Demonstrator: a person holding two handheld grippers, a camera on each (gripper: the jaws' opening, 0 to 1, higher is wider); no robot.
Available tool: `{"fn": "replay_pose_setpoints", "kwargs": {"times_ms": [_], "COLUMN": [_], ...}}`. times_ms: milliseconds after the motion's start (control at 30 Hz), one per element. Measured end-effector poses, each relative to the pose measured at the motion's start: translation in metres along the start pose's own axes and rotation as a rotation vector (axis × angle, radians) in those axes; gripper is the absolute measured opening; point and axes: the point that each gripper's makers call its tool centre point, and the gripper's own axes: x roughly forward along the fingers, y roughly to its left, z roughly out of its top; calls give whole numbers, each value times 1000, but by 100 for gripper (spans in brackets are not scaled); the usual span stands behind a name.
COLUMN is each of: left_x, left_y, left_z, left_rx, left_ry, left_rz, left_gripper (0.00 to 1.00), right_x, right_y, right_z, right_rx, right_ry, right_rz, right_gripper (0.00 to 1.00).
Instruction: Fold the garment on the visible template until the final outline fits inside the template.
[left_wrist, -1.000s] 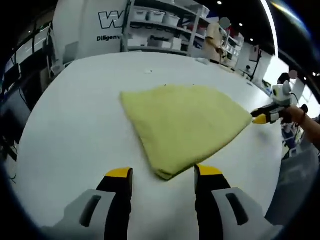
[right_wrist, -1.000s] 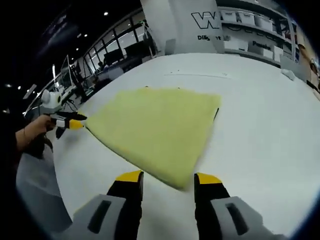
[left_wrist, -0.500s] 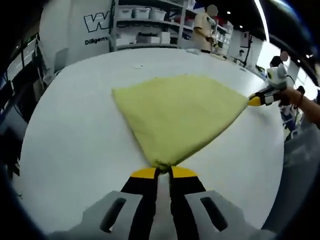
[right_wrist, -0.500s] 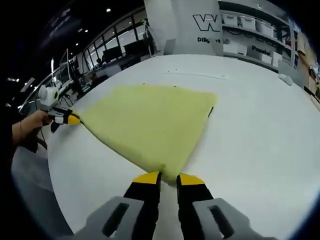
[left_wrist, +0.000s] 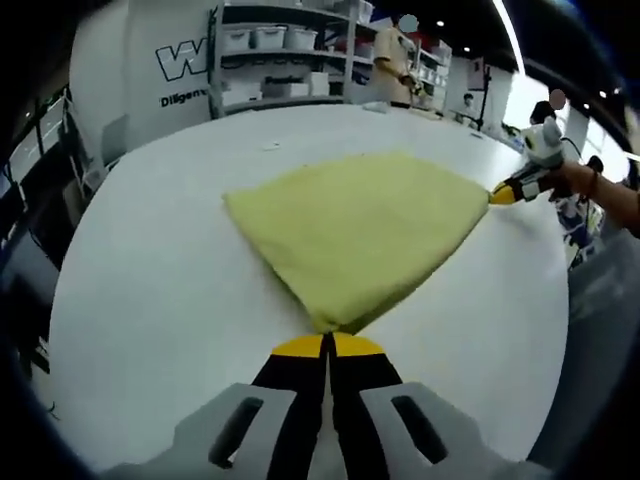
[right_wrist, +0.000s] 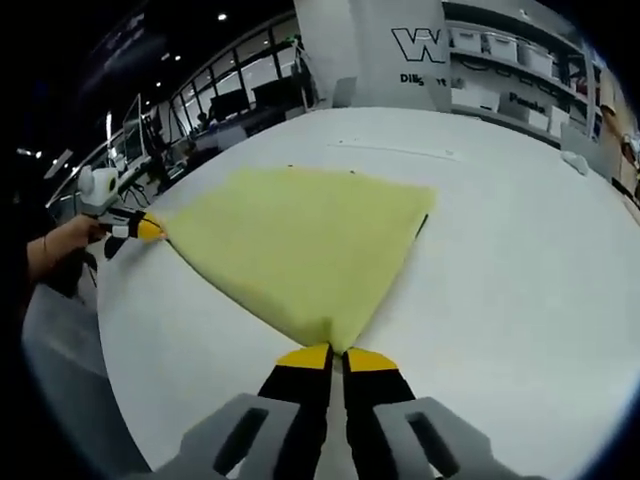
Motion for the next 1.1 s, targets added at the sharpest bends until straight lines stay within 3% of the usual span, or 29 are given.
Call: {"fn": "replay_pose_setpoints", "kwargs": {"times_ms": [100,200,233,400,567,633,700,800,933,1000,1100], "left_x": [-3,-4,-6,-8,-8,-10,-13,-17,-15,-10,-3], "left_y": [5,3,7,3,-1,-2,-4,-9,-14,-10,-3], "left_z": [-3,-1,0,6,8,8,7,13,25,31,30], "left_rx": [62,82,125,104,9,-8,-33,-61,-221,-260,-309], "left_ry": [31,25,30,5,-1,10,25,8,-41,-71,-64], "left_rz": [13,7,23,-10,-23,-24,-29,-50,-73,-55,-14], "left_gripper": [1,1,1,1,4,20,32,39,50,51,46], "right_x": [-1,-1,-2,-3,-5,-8,-13,-16,-15,-12,-8], "right_y": [0,0,-1,0,0,-1,2,0,0,0,2], "right_z": [0,-1,-1,-2,-5,-5,-3,1,8,15,16], "right_rx": [-1,-1,1,-4,30,27,54,91,156,241,261], "right_ry": [0,3,3,5,28,30,18,3,-32,-73,-73], "right_rz": [1,0,-3,-2,-12,-17,-2,3,10,7,16], "right_gripper": [0,0,0,0,0,0,7,19,22,24,25]}}
